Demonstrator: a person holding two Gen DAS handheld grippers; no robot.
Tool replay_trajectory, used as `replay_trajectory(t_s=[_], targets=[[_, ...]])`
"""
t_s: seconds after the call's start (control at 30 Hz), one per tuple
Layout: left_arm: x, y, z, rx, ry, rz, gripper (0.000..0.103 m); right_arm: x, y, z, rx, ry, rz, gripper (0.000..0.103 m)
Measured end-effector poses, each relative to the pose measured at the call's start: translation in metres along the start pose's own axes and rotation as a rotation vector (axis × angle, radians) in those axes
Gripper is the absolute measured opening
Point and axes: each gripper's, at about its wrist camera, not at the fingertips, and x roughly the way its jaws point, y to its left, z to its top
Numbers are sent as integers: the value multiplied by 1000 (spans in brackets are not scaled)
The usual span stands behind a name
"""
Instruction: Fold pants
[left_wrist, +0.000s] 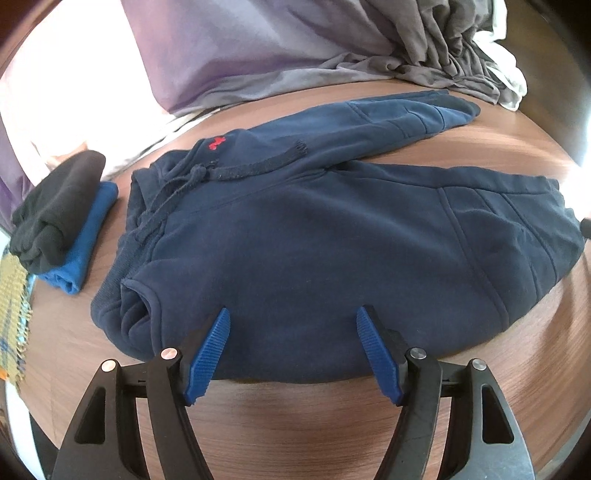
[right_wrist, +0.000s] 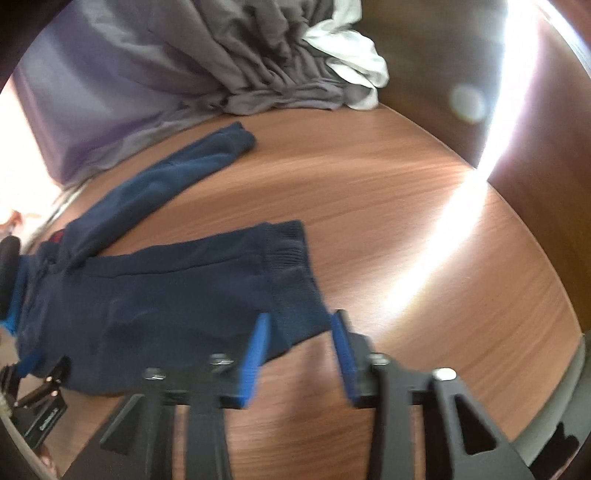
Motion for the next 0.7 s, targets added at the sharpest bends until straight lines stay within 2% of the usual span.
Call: replay_trajectory(t_s=[0.27,0.3,0.33,0.4,0.57,0.7], targets=[[0,-2,1,-13,3,3,72,20,5,1,10,51,14,39],[1,-1,1,-15,5,1,72,21,7,1,2,52,7,35],[1,-1,1,-16,6,1,72,21,8,1,-10,50,3,19],[1,-1,2,-16,6,1,72,20,11,0,-34,52,12,12],[1,-1,2,-9,2,-4,74,13,7,1,-37,17,-66,10],[3,1,3,-1,0,-13,76,18,4,-1,-17,38,-93,10]])
